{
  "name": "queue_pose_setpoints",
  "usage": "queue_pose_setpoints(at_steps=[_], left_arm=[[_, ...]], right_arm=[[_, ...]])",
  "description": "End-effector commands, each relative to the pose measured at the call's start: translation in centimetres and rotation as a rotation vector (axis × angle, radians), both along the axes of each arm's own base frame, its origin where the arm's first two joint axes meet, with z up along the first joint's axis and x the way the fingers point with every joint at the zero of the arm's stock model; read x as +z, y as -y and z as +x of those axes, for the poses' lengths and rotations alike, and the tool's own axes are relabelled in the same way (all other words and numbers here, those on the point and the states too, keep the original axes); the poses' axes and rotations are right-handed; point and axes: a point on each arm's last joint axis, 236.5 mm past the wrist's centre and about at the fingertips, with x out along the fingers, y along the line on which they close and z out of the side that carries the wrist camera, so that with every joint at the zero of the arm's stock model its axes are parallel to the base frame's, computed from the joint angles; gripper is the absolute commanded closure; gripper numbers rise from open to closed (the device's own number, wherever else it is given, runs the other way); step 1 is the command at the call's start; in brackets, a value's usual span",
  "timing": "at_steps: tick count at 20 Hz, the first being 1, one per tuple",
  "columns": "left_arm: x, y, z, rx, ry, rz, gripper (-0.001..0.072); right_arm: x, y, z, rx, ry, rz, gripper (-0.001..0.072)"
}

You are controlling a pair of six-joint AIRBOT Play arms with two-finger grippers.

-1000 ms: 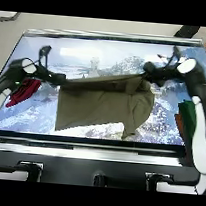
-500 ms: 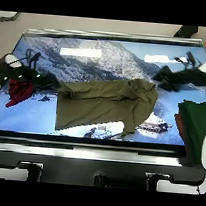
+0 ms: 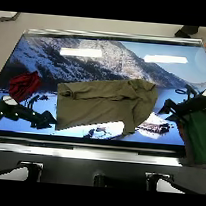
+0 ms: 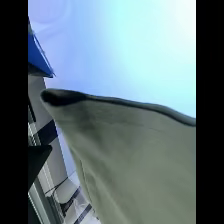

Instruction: Fold the shirts.

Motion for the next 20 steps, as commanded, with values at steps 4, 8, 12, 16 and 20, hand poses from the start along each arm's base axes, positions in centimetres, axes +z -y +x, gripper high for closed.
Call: queue_pose_setpoints(at_steps=[4, 8, 12, 16, 20], left_arm=[[-2.3, 1.2, 0.3, 0.088, 0.05, -0.005, 0.0286], [-2.9, 1.4, 1.5, 0.13, 0.067, 0.034, 0.0621], [-2.6, 1.7, 1.2, 0.106, 0.069, 0.025, 0.0675], [-1.9, 2.1, 0.7, 0.073, 0.076, 0.008, 0.0675], [0.0, 1.3, 3.0, 0.052, 0.157, 0.013, 0.0675]], right_arm=[[-3.0, -0.1, -1.2, -0.012, -0.009, -0.002, 0.022], [-5.6, -2.5, 0.4, -0.098, 0.082, 0.092, 0.0222], [-8.2, -4.5, 2.7, -0.112, 0.157, 0.046, 0.0225], [-9.9, -4.5, 6.1, -0.243, 0.222, 0.002, 0.0393], [-7.7, -3.8, 7.7, -0.237, 0.284, -0.017, 0.0676]])
